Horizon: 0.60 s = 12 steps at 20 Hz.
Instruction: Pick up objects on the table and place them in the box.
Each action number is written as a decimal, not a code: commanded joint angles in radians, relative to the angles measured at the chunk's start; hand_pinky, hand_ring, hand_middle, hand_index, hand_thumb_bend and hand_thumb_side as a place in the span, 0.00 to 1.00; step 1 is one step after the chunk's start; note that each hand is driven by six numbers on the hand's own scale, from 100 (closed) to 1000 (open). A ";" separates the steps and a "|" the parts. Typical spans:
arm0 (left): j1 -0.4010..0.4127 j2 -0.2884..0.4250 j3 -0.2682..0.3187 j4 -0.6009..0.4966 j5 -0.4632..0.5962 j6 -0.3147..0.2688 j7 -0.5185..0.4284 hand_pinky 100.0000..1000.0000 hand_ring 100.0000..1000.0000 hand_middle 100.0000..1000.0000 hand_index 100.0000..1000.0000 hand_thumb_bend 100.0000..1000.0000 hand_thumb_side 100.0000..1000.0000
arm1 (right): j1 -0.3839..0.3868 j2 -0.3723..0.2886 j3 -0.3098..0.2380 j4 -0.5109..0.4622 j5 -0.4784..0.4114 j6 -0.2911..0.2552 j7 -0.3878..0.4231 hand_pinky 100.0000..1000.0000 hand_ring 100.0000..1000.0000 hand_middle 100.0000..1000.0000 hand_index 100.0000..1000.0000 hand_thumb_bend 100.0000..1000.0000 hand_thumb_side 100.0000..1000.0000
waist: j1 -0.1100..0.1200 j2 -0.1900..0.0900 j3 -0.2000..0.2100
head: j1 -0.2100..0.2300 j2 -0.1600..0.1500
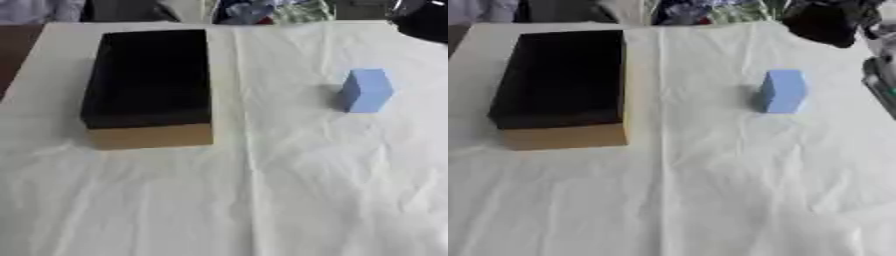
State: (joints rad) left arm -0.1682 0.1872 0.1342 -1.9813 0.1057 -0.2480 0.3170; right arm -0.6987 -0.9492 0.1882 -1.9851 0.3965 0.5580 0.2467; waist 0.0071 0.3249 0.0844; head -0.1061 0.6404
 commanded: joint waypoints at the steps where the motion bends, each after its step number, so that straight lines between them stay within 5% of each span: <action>1: -0.001 0.030 0.004 -0.019 -0.004 0.003 -0.001 0.98 0.55 0.64 0.86 0.00 0.62 | -0.042 -0.070 0.014 -0.015 0.048 -0.005 0.196 0.91 0.90 0.86 0.92 0.00 0.24 | -0.004 -0.023 -0.001 | -0.003 0.003; 5: 0.002 0.034 0.004 -0.019 -0.005 0.005 -0.002 0.98 0.55 0.64 0.86 0.00 0.62 | -0.079 -0.089 0.030 -0.015 0.090 -0.039 0.357 0.92 0.92 0.87 0.93 0.00 0.26 | -0.009 -0.025 -0.003 | -0.003 0.003; 12: 0.002 0.033 0.003 -0.019 -0.006 0.010 -0.006 0.98 0.55 0.64 0.86 0.00 0.62 | -0.110 -0.092 0.038 0.007 0.133 -0.105 0.637 0.96 0.97 0.92 0.98 0.25 0.00 | -0.013 -0.024 -0.006 | -0.006 0.000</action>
State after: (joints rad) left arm -0.1646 0.1947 0.1340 -1.9813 0.1045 -0.2405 0.3123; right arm -0.7923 -1.0027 0.2337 -1.9807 0.5177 0.4365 0.8112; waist -0.0051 0.3200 0.0801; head -0.1085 0.6404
